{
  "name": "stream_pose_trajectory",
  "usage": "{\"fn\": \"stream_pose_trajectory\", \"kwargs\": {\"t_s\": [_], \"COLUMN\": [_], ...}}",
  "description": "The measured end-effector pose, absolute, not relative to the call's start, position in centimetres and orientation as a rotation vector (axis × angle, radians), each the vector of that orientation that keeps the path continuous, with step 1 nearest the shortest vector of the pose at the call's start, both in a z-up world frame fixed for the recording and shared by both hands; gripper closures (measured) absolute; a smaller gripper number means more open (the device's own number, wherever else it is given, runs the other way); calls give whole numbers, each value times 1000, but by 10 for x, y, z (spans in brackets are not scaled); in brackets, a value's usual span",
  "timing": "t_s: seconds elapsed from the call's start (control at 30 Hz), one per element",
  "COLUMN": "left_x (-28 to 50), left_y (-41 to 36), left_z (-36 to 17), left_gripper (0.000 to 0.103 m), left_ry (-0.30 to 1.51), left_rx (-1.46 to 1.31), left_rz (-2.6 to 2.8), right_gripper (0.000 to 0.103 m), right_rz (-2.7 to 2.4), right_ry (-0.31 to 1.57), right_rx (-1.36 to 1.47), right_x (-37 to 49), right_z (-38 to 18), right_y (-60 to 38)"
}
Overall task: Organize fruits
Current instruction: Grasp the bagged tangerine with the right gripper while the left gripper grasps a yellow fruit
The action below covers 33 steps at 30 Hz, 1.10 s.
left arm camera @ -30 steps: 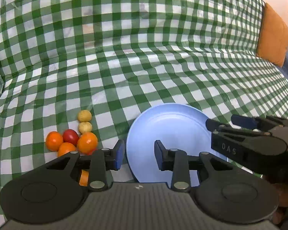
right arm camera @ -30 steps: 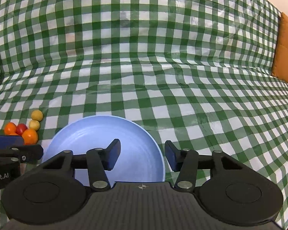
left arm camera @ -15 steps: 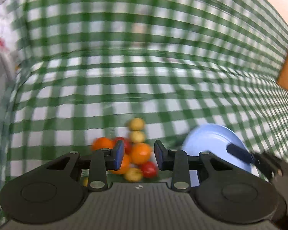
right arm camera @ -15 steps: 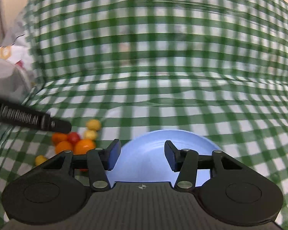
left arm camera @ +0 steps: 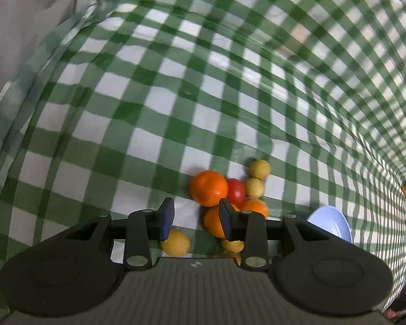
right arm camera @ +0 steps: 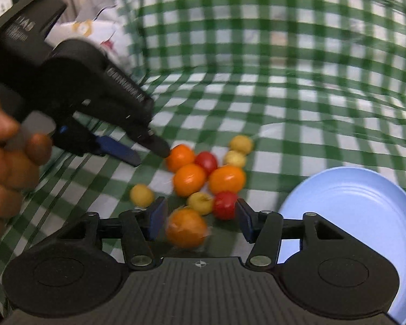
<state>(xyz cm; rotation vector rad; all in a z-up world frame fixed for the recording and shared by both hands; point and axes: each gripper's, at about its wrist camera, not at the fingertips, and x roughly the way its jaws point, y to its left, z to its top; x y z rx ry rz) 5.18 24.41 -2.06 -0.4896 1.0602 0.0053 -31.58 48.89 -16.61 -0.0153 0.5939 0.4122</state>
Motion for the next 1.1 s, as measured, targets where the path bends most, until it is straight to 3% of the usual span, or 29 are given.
{"fn": "stream_pose_trajectory", "kwargs": {"t_s": [0.3,0.37,0.47,0.57,1.1], "left_x": [19,12,-4,-22,-163], "left_y": [269,277,289,306,444], "left_z": [-49,-58,-70,-76,-108], "left_gripper": [63,63,74,75,75], "left_ry": [1183,1195,1199,1156,901], "left_rx": [-433,-412,-355,-269,4], "left_rz": [56,47,40,39,-17], "right_gripper": [43,45,59,63,63], "right_rz": [408,412,424,435,256], "right_ry": [694,698,700,691,538], "right_rx": [-111,-120,-131,-147,-15], "right_x": [-301,-302,-300,-304,-312], "right_z": [-188,-189,-192,-194,-160], "right_y": [503,503,503,506,452]}}
